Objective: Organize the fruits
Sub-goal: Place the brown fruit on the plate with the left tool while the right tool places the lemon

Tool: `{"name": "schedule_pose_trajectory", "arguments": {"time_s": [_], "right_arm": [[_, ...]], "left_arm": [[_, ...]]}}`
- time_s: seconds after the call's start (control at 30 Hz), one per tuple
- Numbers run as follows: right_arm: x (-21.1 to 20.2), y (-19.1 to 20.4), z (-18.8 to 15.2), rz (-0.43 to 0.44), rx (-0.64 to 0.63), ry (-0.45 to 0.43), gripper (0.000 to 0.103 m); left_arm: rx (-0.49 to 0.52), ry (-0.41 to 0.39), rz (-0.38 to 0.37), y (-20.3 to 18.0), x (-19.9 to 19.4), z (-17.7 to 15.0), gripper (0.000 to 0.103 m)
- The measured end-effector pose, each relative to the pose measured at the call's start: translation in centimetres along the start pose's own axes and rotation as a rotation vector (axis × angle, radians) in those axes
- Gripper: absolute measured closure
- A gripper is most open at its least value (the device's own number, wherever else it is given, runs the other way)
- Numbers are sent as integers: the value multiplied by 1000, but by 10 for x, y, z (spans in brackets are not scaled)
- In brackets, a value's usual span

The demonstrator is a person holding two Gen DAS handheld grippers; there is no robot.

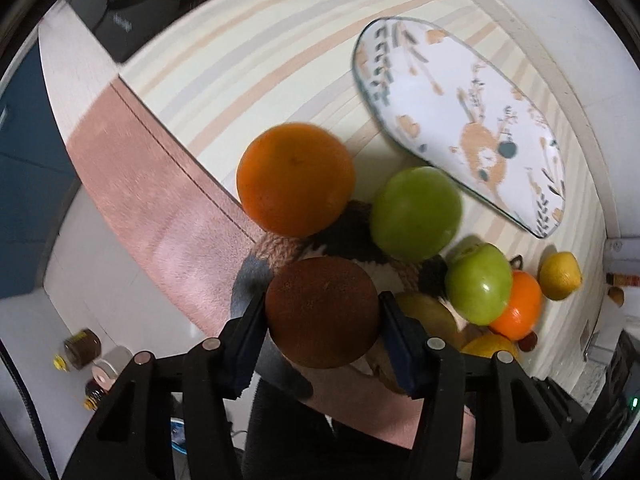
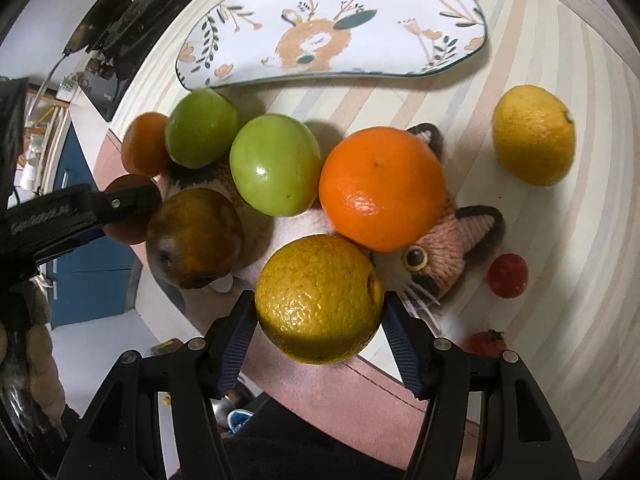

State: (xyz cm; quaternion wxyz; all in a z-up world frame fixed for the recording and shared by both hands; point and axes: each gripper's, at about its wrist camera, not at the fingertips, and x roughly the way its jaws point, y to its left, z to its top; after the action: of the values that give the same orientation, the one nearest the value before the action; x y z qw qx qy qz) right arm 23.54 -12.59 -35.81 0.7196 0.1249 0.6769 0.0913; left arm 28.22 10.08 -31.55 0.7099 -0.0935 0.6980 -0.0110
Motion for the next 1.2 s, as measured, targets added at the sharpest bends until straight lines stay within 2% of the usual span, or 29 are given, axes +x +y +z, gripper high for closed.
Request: {"name": "schedule_pose_trajectory", "arguments": {"time_s": [0.17,0.3,0.47,0.6,0.8,1.03,1.2], "right_arm": [[-47,-12,15,62,26,-81,38],[-78,-18,59,62,40,-170,38],[-74,-9,137,-26,18,-197,38],[-51,-3,184,-94,3,-147,38],[-15,-12,219,-121,21,-55,38],[-2,-19,230,-128,23,-5,38],[-4,-26,238,-115,36,18,37]], "left_arm": [[50,-72,-60,-20,-46,6,51],[108,-131,-100,-52,-74,41,51],[175,-157,-29,-83,-62,101,51],[201,-94,28,-97,-24,149,51],[180,45,9,-103,18,193,51],[159,145,-7,-106,46,212,50],[156,153,4,-107,49,213,49]]}}
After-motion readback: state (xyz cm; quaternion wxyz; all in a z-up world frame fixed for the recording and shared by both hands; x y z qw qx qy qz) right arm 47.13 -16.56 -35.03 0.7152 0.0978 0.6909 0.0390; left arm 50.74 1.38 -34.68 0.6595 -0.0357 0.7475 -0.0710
